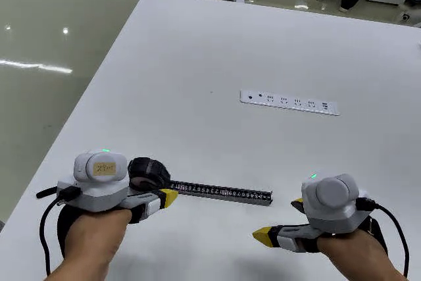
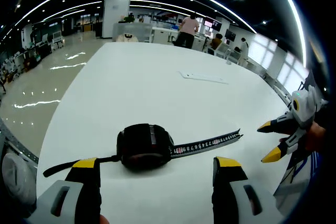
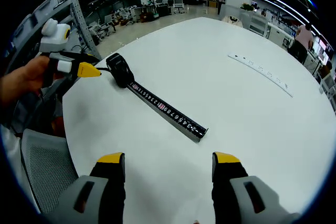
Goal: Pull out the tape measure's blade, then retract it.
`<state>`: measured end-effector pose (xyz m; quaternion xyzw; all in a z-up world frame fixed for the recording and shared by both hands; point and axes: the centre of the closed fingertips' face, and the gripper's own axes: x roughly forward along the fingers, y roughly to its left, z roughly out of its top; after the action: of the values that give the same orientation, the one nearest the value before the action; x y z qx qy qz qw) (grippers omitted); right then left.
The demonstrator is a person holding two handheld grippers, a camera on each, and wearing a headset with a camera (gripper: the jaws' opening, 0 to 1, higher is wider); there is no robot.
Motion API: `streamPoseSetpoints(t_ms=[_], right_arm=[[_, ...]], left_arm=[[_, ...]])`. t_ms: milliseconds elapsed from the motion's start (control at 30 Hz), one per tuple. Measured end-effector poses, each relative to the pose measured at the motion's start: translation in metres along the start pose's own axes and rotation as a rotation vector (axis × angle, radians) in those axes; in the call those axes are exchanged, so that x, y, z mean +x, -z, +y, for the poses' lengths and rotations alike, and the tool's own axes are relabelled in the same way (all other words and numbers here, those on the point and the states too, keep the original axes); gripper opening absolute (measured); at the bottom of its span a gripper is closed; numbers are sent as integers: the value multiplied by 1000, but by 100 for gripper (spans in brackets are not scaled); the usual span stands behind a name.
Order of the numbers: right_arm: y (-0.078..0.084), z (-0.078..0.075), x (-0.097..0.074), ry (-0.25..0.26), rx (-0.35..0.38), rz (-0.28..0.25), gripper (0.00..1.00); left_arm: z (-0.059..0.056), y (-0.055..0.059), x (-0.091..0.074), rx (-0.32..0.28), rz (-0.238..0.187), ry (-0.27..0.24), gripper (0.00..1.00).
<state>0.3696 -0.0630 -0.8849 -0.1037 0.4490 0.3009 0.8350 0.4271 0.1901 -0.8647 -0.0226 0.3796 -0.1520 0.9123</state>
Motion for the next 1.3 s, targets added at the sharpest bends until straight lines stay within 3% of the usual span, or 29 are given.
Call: streamPoseSetpoints(t_ms=[600,1100,1300], right_arm=[[3,-10,16,-17,-40,40,66],[3,-18,26,-26,-72,64,63],[3,-23,31,-28,-81,72,63]], left_arm=[[4,-3,15,-8,-3,-11,80],[10,-7,27,-21,-32,-16,75],[12,-3,30,-21,-22,-20,75]])
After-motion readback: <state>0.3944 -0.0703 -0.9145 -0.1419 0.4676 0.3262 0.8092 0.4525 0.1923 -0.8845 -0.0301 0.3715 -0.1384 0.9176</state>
